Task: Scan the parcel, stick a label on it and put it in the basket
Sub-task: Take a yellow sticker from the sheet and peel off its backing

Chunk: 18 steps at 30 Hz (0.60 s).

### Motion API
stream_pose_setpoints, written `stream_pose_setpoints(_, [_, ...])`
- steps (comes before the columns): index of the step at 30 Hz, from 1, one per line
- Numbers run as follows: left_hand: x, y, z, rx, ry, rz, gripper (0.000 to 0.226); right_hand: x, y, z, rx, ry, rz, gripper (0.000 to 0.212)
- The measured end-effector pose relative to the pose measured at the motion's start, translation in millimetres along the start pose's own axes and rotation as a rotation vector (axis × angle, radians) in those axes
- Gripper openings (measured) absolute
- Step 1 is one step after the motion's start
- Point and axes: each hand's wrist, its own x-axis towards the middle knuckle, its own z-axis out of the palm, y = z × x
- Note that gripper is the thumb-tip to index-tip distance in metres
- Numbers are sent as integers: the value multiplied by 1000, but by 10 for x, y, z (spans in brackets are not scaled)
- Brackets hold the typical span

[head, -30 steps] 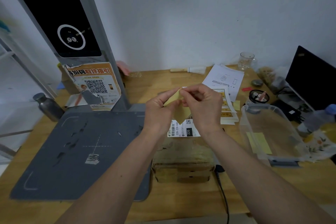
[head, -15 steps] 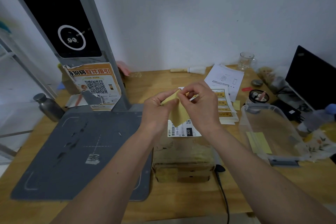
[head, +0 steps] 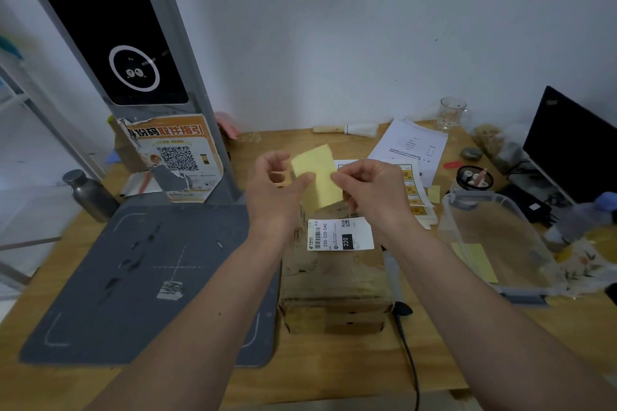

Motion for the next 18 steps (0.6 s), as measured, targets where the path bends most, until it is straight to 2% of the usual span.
stream_pose_setpoints(2, [-43, -2, 15, 62, -64, 103, 27, 17, -28, -16, 91, 39, 65, 5])
stream_pose_setpoints(4, [-111, 0, 39, 61, -217, 160, 22, 30, -53, -25, 159, 35, 100, 6])
stream_pose_setpoints(6, [-170, -17, 56, 108, -284, 224, 28, 33, -70, -24, 188, 28, 123, 8])
stream_pose_setpoints(9, [-183, -54, 69, 184, -228, 294, 36, 38, -66, -27, 217, 51, 145, 11])
stream_pose_setpoints(14, [-174, -105, 79, 223, -158, 368, 26, 35, -58, -31, 210, 46, 141, 8])
stream_pose_setpoints(18, [-177, -133, 96, 308, -72, 517, 17, 26, -63, -23, 215, 26, 129, 10])
